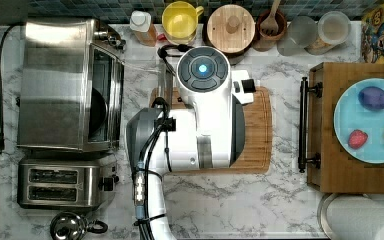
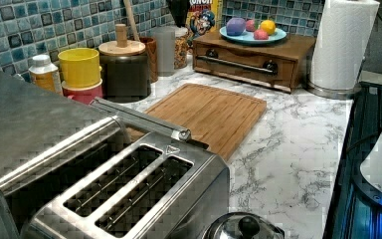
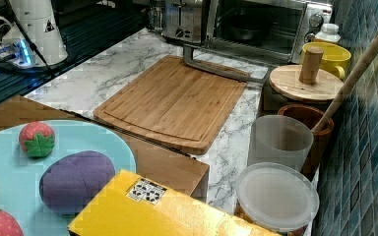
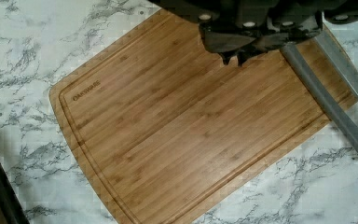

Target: Close the oven.

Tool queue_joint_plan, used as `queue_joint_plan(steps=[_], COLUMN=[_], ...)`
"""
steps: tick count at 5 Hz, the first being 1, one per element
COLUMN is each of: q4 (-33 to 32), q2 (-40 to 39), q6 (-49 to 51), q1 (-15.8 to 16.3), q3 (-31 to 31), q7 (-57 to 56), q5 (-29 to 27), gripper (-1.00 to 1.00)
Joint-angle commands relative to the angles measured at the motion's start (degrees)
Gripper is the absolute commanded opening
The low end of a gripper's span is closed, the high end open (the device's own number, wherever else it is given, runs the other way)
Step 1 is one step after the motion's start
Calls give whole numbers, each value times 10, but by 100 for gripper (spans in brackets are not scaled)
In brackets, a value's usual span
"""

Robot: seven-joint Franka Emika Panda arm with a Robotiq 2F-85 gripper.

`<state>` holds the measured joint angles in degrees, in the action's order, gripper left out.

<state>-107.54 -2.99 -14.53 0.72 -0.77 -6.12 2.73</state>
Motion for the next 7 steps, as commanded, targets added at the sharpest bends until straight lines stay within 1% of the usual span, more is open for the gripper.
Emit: queue_joint_plan(steps=[1,2,3,4,5,6,7], q4=[-107,-169,-207,-270,-286,-308,-307], q2=[59,80,82,135,137,130,87], q6=[-129,-181,-207,-234,-257,-262,-244], q1=[-19,-21,-31,-7,5,36,52], q3=[11,31,47,74,72,90,97], q7=[-120,-215,-346,-424,-496,-583,-660], q5=[-87,-145,-241,-330,-386,-448,-497], gripper=[-100,-100,-100,-100,-100,-100,-100])
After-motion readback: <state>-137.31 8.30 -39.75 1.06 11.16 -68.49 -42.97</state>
